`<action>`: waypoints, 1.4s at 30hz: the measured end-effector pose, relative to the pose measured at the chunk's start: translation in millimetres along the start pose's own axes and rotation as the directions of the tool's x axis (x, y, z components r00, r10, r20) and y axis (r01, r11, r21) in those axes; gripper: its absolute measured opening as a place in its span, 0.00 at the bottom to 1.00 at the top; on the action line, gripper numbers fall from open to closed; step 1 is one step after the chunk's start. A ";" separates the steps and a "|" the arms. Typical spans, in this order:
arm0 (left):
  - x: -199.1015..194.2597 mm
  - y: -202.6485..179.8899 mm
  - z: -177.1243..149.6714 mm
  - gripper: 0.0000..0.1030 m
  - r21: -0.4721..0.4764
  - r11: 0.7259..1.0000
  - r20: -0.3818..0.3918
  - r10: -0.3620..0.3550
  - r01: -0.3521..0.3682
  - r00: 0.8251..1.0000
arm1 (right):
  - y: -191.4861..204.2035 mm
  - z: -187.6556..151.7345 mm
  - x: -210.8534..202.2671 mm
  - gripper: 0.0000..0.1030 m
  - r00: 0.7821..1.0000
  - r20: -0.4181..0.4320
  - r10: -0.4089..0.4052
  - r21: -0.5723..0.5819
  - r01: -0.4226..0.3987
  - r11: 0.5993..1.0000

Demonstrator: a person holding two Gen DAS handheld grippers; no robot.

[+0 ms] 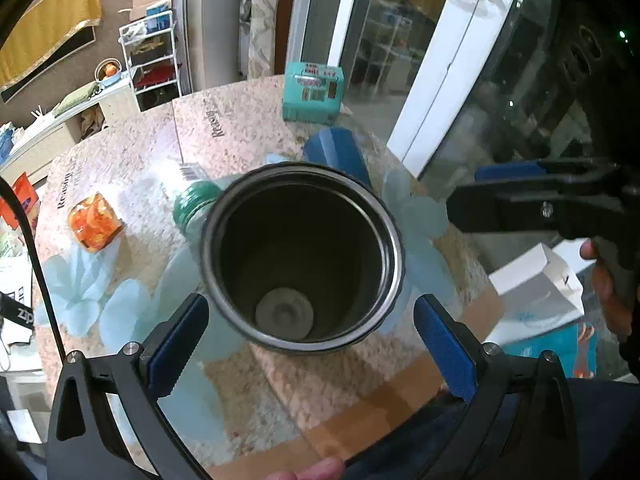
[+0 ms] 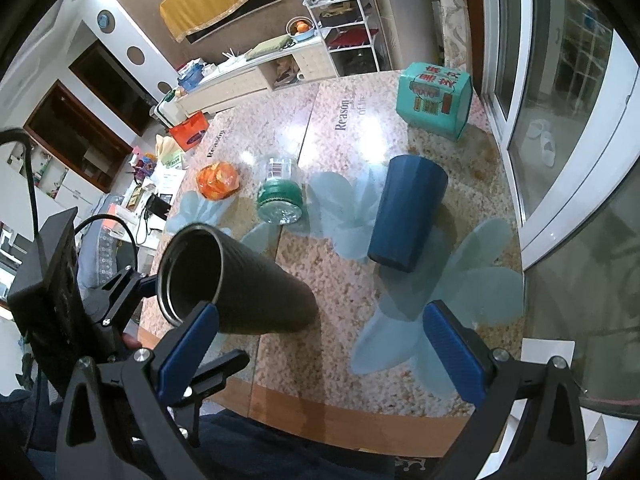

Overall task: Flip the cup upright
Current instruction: 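Rotate the tumbler open end up with the left gripper and lower it, then set the tumbler upright on the table and open the left gripper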

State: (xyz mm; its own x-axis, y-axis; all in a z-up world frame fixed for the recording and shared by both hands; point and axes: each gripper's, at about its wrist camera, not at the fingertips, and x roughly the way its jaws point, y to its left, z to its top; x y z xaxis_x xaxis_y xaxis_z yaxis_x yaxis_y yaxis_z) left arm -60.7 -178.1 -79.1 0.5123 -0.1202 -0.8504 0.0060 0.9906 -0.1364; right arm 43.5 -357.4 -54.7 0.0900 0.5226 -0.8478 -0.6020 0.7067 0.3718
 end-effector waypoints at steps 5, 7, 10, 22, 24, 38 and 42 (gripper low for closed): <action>-17.8 10.2 0.3 1.00 0.027 0.999 -0.039 -0.047 0.048 0.998 | 16.0 0.9 -7.7 1.00 1.000 0.022 -0.008 0.028 0.007 1.000; -25.9 19.1 0.5 1.00 0.032 0.997 -0.045 -0.071 0.072 0.996 | 29.6 0.5 -12.2 1.00 0.999 0.038 -0.017 0.032 0.016 0.999; -34.0 34.7 1.6 1.00 0.008 0.996 -0.063 -0.093 0.094 0.994 | 46.1 -1.0 -16.2 1.00 0.998 0.052 -0.041 0.050 0.039 0.998; -61.1 79.5 -8.0 1.00 0.006 1.000 -0.128 -0.029 0.030 0.991 | 116.7 -13.7 -29.4 1.00 0.988 0.123 -0.096 0.069 0.088 0.994; -63.3 86.5 -9.8 1.00 0.014 1.000 -0.131 0.013 -0.011 0.991 | 123.4 -14.7 -30.2 1.00 0.985 0.136 -0.109 0.072 0.100 0.992; -90.2 100.7 3.6 1.00 -0.025 0.999 -0.077 -0.030 0.028 0.997 | 136.6 -21.8 -16.2 1.00 0.957 0.111 -0.268 0.051 0.263 0.963; -87.8 98.2 10.6 1.00 -0.026 0.999 -0.076 -0.035 0.033 0.996 | 132.6 -16.7 -18.4 1.00 0.953 0.117 -0.278 0.049 0.274 0.961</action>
State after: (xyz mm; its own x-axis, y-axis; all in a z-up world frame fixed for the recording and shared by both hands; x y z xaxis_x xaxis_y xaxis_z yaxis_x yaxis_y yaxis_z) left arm -96.0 -69.6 -12.4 0.4448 -0.1593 -0.8814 0.0008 0.9841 -0.1774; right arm -51.2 -281.2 3.9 0.3460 0.3578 -0.8674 -0.5150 0.8452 0.1432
